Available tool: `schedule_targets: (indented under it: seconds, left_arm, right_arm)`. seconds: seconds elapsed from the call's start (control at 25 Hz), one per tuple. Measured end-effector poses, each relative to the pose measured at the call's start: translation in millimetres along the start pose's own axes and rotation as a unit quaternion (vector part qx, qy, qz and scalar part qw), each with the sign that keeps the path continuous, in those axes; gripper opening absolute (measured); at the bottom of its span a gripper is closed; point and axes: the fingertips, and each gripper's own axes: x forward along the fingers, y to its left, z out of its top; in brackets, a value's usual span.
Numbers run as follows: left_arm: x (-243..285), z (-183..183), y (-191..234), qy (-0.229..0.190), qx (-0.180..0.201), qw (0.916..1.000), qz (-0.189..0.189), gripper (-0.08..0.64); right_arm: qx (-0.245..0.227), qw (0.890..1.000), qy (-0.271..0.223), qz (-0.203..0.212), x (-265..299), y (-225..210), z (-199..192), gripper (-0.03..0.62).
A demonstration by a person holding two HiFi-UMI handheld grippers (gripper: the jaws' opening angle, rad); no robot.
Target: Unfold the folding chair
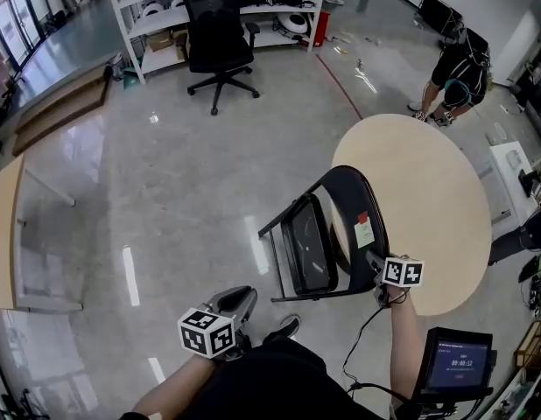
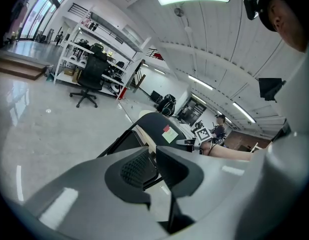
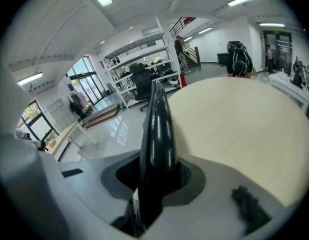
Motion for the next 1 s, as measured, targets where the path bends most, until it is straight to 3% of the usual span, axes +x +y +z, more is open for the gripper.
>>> schedule_targets:
  seconds: [0.2,0.36,1.0]
  left_arm:
    - [-11,-2,15,-0.002,-0.007,1.0000,-0.004,0.051]
    - [-16,-4,19,0.000,-0.009,0.9999,-0.010,0.051]
    - [-33,-5,47,-0.001,-0.016,0.9992,-0.036,0.051]
  right_arm:
    - [0.002,1.000,0.001,-0.012,5,13,-5,0.092]
    - [-0.025,0.999,0.003,-0.021,4,29,-11,0.091]
    - [-0.040,0.999,-0.007,-0.029,14,160,-15,0.075]
